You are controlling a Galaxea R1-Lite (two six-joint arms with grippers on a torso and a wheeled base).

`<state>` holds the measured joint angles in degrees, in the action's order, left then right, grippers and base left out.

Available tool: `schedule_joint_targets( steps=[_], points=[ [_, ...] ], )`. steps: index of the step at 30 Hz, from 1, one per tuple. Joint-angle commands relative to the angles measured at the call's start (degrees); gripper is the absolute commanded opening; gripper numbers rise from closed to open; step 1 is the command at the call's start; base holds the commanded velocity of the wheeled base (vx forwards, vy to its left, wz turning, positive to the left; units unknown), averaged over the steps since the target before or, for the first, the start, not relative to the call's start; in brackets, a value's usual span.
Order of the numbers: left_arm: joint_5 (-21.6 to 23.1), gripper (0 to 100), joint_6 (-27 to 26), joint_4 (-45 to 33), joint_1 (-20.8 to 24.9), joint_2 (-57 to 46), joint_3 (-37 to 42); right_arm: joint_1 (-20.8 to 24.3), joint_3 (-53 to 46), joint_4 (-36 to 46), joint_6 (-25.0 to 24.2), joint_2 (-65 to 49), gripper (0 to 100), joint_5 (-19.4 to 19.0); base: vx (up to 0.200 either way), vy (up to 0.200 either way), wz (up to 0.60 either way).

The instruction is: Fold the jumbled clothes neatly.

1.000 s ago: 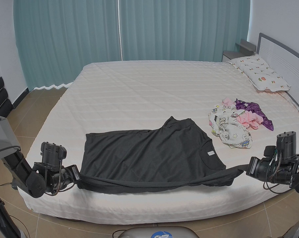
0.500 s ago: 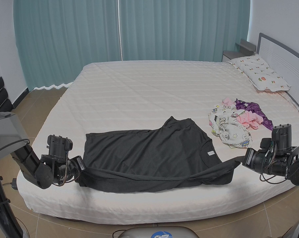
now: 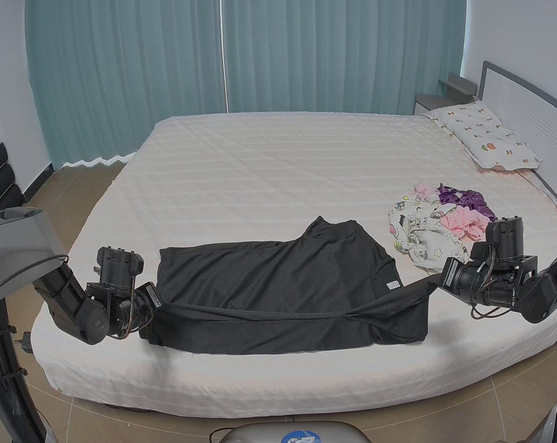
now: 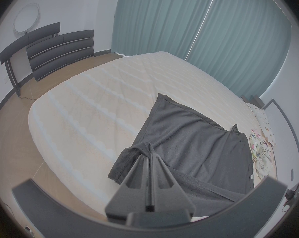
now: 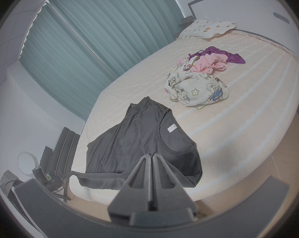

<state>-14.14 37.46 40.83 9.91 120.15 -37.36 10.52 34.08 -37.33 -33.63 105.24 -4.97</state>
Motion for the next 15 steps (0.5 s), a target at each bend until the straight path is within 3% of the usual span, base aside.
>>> schedule_joint_targets(
  steps=[1,10,15],
  points=[
    [0.52,0,-0.20,-0.66,0.02,-6.51,4.67,-0.33,-2.97,0.41,-0.03,-4.87,0,-0.12,0.000,0.000,0.00],
    [5.53,0,-0.28,-4.62,0.02,-10.64,11.26,-0.41,-10.79,3.05,0.24,-14.71,0,-0.21,0.000,0.000,0.00],
    [5.79,0,-0.55,-5.85,0.20,-10.46,11.96,-0.41,-12.02,5.60,0.76,-17.79,0,-0.21,0.000,0.000,0.00]
  ],
)
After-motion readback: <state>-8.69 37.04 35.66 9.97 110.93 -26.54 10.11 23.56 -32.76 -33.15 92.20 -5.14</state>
